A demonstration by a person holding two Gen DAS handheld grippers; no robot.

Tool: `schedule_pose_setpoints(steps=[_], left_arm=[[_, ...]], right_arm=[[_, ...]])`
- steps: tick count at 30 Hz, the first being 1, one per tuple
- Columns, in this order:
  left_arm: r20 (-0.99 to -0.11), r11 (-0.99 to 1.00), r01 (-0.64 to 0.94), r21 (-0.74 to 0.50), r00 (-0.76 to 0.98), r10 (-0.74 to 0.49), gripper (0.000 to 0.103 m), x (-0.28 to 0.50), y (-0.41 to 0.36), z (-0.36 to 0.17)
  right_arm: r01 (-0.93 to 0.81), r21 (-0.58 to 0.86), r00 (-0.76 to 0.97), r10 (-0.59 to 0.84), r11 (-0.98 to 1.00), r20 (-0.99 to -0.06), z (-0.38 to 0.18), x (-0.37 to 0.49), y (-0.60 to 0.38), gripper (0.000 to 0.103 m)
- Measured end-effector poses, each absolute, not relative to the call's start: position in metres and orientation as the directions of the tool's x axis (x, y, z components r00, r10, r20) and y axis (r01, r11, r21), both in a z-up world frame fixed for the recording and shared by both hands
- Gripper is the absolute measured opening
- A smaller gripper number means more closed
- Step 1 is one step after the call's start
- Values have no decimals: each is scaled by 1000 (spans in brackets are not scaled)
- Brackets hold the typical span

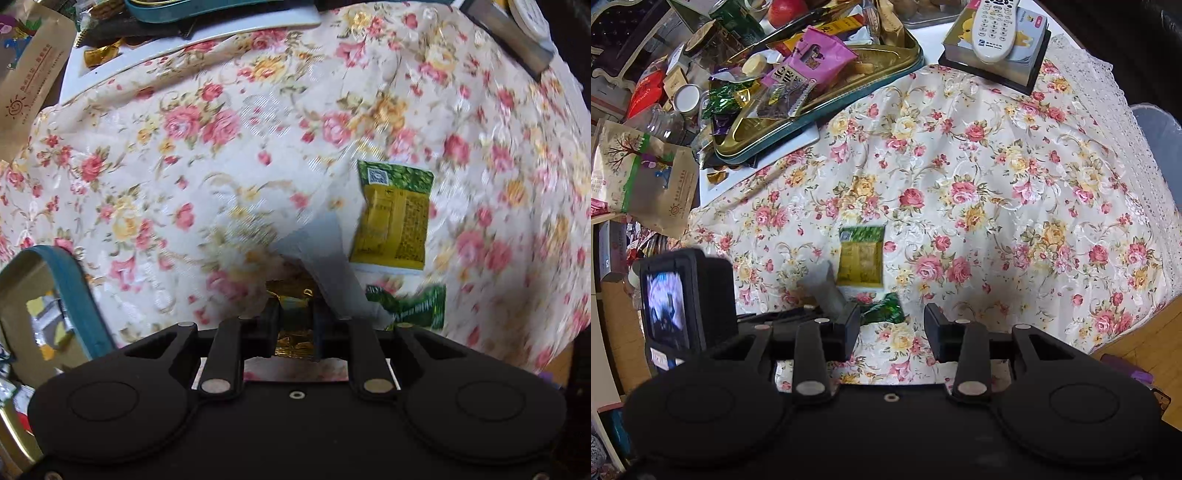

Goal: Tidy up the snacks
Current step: 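Grasp the gold wrapped candy with the left gripper, then grasp the yellow-green packet with the right gripper while the left holds the candy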

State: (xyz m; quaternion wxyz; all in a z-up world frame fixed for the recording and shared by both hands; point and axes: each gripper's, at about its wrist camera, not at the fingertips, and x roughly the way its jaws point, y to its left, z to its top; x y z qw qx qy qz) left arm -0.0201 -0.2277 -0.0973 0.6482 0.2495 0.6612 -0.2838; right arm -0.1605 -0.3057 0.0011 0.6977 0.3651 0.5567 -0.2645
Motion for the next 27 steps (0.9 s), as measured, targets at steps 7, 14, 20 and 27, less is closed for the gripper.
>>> schedule_pose_setpoints(steps=[7, 14, 20, 27], left_arm=[[-999, 775, 630, -41, -32, -27, 26, -24, -252, -94], [-997, 805, 588, -79, -67, -49, 30, -15, -237, -94], [-997, 845, 531, -67, -74, -32, 30, -6, -220, -95], [-995, 874, 477, -86, -93, -47, 31, 3, -197, -93]], right_arm=[[790, 243, 268, 40, 562, -963, -16, -166, -323, 41], [795, 215, 263, -2, 567, -965, -48, -154, -331, 42], [769, 208, 277, -21, 605, -961, -58, -135, -308, 42], [774, 160, 264, -83, 612, -961, -68, -111, -294, 46]])
